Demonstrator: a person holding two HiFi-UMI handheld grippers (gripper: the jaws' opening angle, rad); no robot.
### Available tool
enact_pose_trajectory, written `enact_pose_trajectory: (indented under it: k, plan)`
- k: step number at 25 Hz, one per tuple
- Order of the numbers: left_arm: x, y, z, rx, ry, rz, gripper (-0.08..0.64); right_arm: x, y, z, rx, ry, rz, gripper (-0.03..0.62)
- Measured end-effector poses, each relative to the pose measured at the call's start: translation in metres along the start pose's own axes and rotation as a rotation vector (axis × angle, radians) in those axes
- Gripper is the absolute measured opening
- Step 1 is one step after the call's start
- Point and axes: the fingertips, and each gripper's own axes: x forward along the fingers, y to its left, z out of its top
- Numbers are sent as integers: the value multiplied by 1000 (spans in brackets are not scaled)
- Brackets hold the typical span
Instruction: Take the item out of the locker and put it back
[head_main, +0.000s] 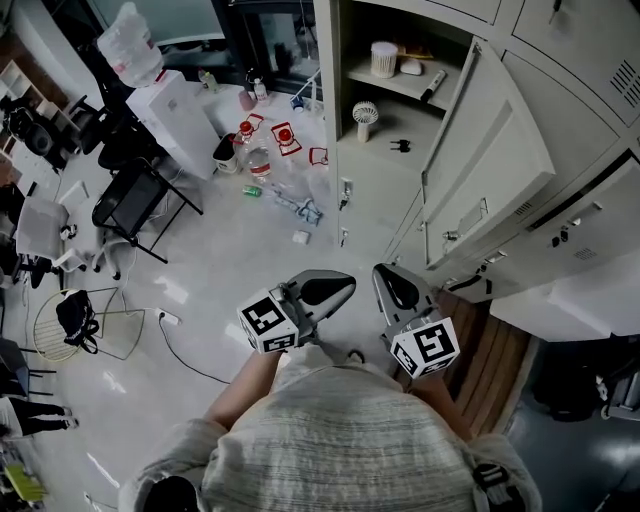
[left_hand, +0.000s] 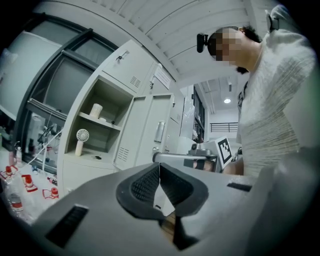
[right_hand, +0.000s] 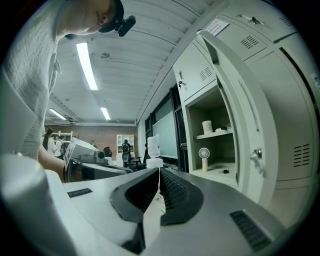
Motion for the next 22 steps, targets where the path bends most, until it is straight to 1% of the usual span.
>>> enact_pose_trajectory:
  k: [4,10,15,22]
  plan:
    - [-14,30,4,-2,-13,20,9,31,0,0,2,1,1,26]
    - [-29,82,21,6,-32,3,9,79,-2,6,-4,17,-15,26]
    - [-45,123,33,11,-43,-17,9,121,-10,15,-13,11,-55,26]
    - [-65,167,41,14,-44,-62,9,166,-16,12,-1,10,-129,28]
